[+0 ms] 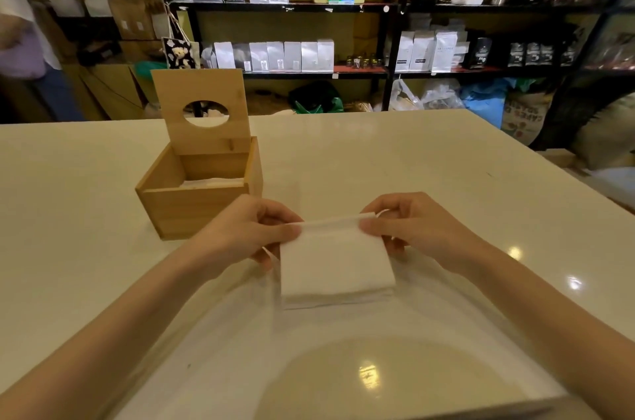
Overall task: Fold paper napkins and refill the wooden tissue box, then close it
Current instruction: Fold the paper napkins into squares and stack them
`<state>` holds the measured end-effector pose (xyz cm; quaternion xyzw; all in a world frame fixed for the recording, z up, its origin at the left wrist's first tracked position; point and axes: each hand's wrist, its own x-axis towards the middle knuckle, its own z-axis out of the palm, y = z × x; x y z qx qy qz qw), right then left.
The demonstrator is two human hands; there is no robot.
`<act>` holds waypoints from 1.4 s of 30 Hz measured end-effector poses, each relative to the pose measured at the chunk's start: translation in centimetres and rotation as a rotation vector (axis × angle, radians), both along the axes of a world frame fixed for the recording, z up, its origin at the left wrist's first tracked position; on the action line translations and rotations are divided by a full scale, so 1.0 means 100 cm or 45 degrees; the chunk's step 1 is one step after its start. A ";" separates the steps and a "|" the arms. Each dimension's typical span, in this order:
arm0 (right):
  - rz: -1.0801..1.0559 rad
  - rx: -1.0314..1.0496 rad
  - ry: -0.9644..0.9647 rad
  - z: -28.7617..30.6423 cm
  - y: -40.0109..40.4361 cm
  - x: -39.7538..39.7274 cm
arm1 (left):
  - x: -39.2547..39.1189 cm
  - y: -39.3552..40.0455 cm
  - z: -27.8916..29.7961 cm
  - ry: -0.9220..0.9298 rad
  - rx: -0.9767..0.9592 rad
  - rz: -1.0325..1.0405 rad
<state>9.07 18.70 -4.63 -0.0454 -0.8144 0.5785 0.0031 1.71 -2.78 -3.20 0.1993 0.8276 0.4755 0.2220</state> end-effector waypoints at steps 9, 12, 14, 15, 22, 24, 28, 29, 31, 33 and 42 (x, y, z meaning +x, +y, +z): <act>-0.075 0.554 0.099 -0.019 -0.002 0.003 | 0.001 0.002 -0.022 0.347 -0.202 -0.037; -0.083 0.900 0.185 -0.019 -0.001 0.004 | 0.000 -0.001 -0.024 0.685 -0.385 -0.025; -0.052 0.962 0.235 -0.019 0.002 0.006 | 0.001 -0.004 -0.026 0.772 -0.392 -0.031; -0.022 0.965 0.241 -0.019 0.004 0.007 | 0.002 -0.006 -0.028 0.783 -0.391 -0.054; 0.200 1.271 0.199 -0.032 0.002 0.012 | 0.009 -0.010 -0.043 0.888 -0.586 -0.222; 0.193 1.288 0.237 -0.032 0.002 0.012 | 0.009 -0.010 -0.043 0.918 -0.559 -0.213; 0.156 1.257 0.326 -0.032 0.000 0.011 | 0.010 -0.008 -0.041 0.941 -0.470 -0.179; 0.147 1.239 0.338 -0.032 -0.001 0.010 | 0.010 -0.008 -0.040 0.924 -0.446 -0.174; 0.139 1.189 0.332 -0.031 -0.004 0.008 | 0.010 -0.007 -0.039 0.878 -0.404 -0.170; 0.135 1.139 0.315 -0.029 -0.006 0.007 | 0.010 -0.007 -0.038 0.827 -0.374 -0.168; 0.097 0.863 0.146 0.002 -0.019 0.005 | 0.007 -0.013 -0.017 0.632 -0.222 -0.074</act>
